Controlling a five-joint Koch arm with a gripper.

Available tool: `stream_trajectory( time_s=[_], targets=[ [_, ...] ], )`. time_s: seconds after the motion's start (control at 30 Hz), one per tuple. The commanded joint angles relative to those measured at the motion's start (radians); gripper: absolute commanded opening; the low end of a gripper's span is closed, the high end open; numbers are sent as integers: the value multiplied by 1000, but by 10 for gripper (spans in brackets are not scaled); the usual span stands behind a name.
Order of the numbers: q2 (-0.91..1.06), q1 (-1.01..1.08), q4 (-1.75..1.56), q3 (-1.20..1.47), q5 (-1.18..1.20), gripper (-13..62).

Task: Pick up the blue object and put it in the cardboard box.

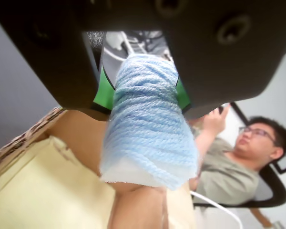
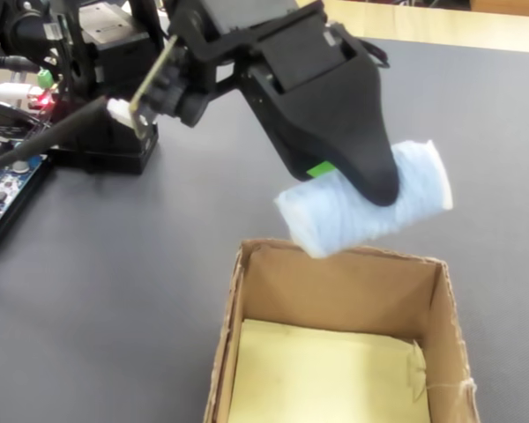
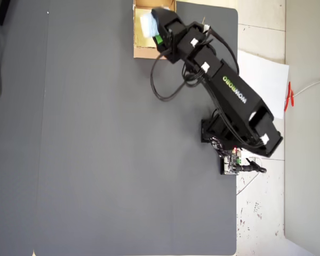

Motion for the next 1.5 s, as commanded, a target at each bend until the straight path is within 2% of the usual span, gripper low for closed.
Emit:
stream_trajectory(
  time_s=[0.0, 0.07, 0.17, 0.27, 0.43, 0.67, 0.97, 1.47],
  targets=[
    [-14, 31, -6, -83, -12, 128],
    [-20, 32, 8, -74, -6, 216],
    [-12, 32, 3, -57, 9, 290],
    [-2, 31, -8, -44, 14, 324],
    [21, 31, -66, -11, 72, 325],
    [133, -35, -307, 150, 241, 325],
    [318, -224, -479, 337, 308, 335],
    [581, -518, -506, 696, 345, 337]
  ],
)
